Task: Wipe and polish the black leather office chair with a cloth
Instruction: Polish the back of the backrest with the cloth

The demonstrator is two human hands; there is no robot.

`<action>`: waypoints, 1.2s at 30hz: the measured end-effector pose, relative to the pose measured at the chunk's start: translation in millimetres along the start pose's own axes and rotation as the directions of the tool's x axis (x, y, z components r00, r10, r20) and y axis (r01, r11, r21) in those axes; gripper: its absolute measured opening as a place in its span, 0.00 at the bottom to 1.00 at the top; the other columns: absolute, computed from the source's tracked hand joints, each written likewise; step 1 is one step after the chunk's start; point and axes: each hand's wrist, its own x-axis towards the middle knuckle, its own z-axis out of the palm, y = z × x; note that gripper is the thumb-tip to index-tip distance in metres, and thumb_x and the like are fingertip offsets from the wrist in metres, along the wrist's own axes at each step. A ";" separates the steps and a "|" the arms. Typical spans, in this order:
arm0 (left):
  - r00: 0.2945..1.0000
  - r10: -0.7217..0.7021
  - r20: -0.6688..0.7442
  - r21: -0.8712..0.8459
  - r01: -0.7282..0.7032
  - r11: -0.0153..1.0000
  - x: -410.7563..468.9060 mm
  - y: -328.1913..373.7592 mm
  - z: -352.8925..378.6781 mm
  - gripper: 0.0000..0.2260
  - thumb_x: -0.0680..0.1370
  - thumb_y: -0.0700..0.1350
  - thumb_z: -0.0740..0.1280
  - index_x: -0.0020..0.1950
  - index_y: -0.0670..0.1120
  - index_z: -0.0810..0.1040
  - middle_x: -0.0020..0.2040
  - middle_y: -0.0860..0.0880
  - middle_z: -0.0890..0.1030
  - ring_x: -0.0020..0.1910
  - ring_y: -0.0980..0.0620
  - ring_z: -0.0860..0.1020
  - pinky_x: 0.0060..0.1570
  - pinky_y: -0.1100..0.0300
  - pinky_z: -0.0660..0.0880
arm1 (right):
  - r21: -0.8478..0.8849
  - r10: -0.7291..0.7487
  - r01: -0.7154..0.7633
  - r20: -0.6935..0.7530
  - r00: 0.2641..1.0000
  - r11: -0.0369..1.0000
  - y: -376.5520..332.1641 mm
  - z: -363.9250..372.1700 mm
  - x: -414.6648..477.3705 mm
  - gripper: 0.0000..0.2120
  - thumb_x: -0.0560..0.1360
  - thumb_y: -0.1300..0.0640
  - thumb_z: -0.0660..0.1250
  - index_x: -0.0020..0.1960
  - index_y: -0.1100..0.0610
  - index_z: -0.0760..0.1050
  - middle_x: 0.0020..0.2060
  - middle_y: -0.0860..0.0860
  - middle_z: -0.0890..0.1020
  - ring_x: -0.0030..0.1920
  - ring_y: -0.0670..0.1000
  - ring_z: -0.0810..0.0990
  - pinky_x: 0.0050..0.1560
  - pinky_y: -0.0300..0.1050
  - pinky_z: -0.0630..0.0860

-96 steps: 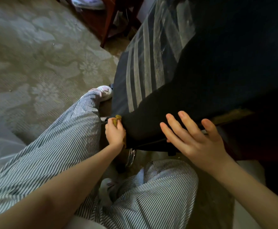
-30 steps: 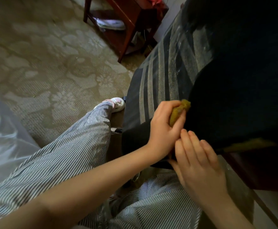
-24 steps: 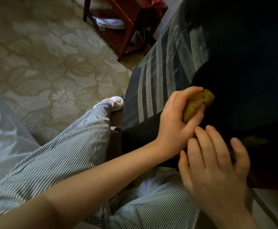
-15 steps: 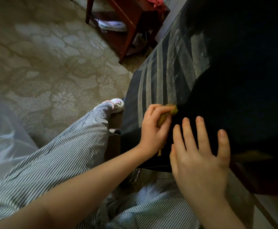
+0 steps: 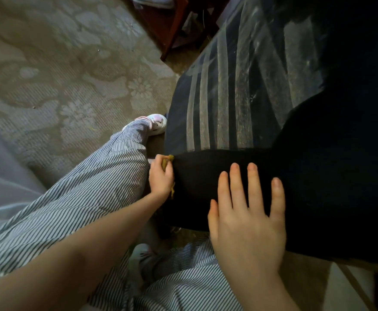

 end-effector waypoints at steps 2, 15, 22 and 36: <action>0.991 -0.131 -0.030 -0.041 0.130 0.991 11.8 -10.1 0.3 0.03 0.78 0.41 0.60 0.45 0.45 0.69 0.44 0.44 0.75 0.44 0.46 0.74 0.47 0.52 0.72 | -0.071 -0.034 0.033 -0.016 0.999 0.997 2.2 4.8 0.6 0.21 0.75 0.55 0.57 0.64 0.63 0.74 0.64 0.60 0.75 0.68 0.60 0.62 0.71 0.58 0.44; 0.999 -0.048 0.002 -0.138 0.048 0.989 -22.9 56.8 9.5 0.02 0.79 0.42 0.60 0.50 0.45 0.71 0.50 0.45 0.71 0.46 0.52 0.70 0.52 0.55 0.68 | -0.034 -0.196 0.193 -0.196 0.961 0.981 11.4 14.7 -4.9 0.19 0.76 0.53 0.55 0.60 0.57 0.78 0.62 0.55 0.78 0.66 0.57 0.66 0.68 0.61 0.53; 0.931 0.350 0.108 -0.342 -0.296 0.892 -76.2 133.8 -2.3 0.09 0.78 0.40 0.62 0.47 0.56 0.69 0.47 0.57 0.71 0.46 0.65 0.71 0.47 0.73 0.66 | 0.137 -0.152 0.194 -0.271 0.951 0.971 13.4 7.3 -7.7 0.20 0.74 0.53 0.56 0.59 0.58 0.79 0.61 0.55 0.78 0.66 0.55 0.67 0.69 0.59 0.52; 0.708 0.653 0.269 -0.575 -0.425 0.699 -136.7 201.4 -26.1 0.21 0.69 0.37 0.58 0.54 0.60 0.67 0.57 0.58 0.65 0.58 0.59 0.66 0.62 0.68 0.63 | -0.010 -0.149 0.168 -0.514 0.845 0.986 40.5 -12.6 -44.9 0.17 0.79 0.54 0.50 0.65 0.54 0.68 0.66 0.53 0.68 0.66 0.55 0.67 0.72 0.54 0.48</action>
